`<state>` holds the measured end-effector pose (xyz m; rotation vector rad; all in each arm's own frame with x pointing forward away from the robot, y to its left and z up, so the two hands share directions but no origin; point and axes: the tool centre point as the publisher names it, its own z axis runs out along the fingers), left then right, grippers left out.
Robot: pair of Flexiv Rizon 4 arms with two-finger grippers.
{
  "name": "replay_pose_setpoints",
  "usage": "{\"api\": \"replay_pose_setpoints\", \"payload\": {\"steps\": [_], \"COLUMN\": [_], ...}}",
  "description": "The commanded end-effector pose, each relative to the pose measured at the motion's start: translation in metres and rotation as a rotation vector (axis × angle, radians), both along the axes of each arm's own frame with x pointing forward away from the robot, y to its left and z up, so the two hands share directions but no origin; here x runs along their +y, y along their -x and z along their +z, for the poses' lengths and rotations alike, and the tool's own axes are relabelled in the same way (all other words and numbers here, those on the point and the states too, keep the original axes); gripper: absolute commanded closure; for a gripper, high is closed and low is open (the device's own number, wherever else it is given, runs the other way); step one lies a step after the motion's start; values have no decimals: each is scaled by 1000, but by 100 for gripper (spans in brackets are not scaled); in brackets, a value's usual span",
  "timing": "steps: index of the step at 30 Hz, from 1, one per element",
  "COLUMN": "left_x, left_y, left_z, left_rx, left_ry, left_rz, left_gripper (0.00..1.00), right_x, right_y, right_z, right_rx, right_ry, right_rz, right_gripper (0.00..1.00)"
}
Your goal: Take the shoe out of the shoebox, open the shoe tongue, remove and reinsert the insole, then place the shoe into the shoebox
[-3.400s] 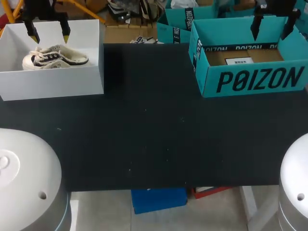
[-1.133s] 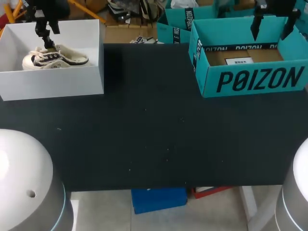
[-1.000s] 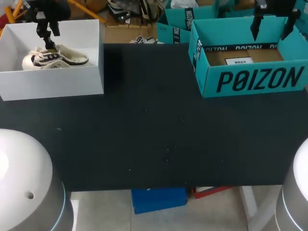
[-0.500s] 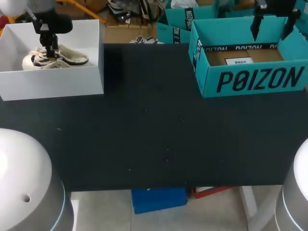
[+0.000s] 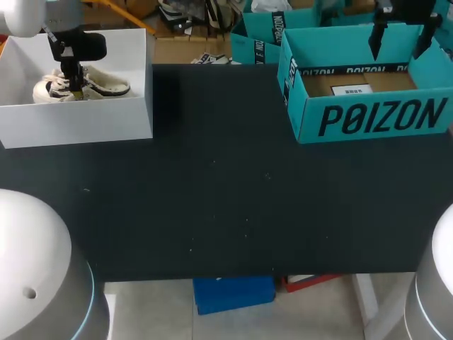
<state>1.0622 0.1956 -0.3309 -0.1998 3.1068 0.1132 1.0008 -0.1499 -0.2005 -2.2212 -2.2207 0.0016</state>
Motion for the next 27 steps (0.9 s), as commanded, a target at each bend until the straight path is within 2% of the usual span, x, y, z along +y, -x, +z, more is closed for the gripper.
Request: {"api": "replay_pose_setpoints", "payload": {"steps": [1, 14, 27], "left_x": [2, 11, 7], "left_y": [-5, -11, -11], "left_z": [-13, -46, -70], "left_rx": [5, 22, 34], "left_ry": [-1, -35, -53], "left_rz": [1, -7, -36], "left_gripper": [56, 58, 60], "right_x": [0, 0, 0], "right_y": [0, 0, 0], "right_z": [0, 0, 0], "right_rx": [0, 0, 0], "right_ry": [0, 0, 0], "right_rz": [0, 0, 0], "right_gripper": [0, 0, 0]}}
